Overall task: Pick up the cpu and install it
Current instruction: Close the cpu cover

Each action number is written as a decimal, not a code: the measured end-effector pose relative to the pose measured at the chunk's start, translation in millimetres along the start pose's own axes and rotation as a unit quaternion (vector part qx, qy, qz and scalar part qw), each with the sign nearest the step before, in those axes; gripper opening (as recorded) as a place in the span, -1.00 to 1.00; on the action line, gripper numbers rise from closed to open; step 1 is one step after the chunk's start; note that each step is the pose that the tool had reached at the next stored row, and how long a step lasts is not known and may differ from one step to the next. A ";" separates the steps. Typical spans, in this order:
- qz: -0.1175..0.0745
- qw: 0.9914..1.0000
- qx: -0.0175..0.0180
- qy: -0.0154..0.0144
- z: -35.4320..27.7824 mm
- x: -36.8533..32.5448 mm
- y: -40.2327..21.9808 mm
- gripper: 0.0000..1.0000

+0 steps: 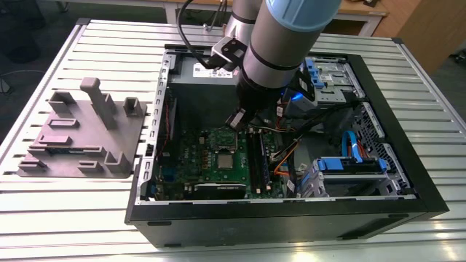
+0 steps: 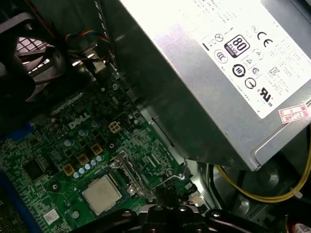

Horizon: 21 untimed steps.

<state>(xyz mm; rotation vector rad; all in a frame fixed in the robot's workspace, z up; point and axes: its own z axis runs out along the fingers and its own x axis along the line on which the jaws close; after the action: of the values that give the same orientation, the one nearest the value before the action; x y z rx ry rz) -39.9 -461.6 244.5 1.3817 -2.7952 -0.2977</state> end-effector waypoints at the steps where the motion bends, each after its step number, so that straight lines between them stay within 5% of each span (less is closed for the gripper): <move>1: -0.001 1.000 0.000 0.001 -0.1 0.4 -0.2 -0.80; 11: -0.005 1.000 0.002 0.004 -1.3 9.9 -5.3 -0.80; 12: -0.006 1.000 0.003 0.006 -1.9 16.6 -10.1 -0.80; 14: -0.007 1.000 0.004 0.007 -1.9 19.0 -12.0 -0.80; 21: -0.009 1.000 0.004 0.008 -0.8 28.9 -15.3 -0.80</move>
<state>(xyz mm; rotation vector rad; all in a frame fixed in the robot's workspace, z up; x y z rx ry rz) -45.5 -493.7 240.4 1.4040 -2.7763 -0.2731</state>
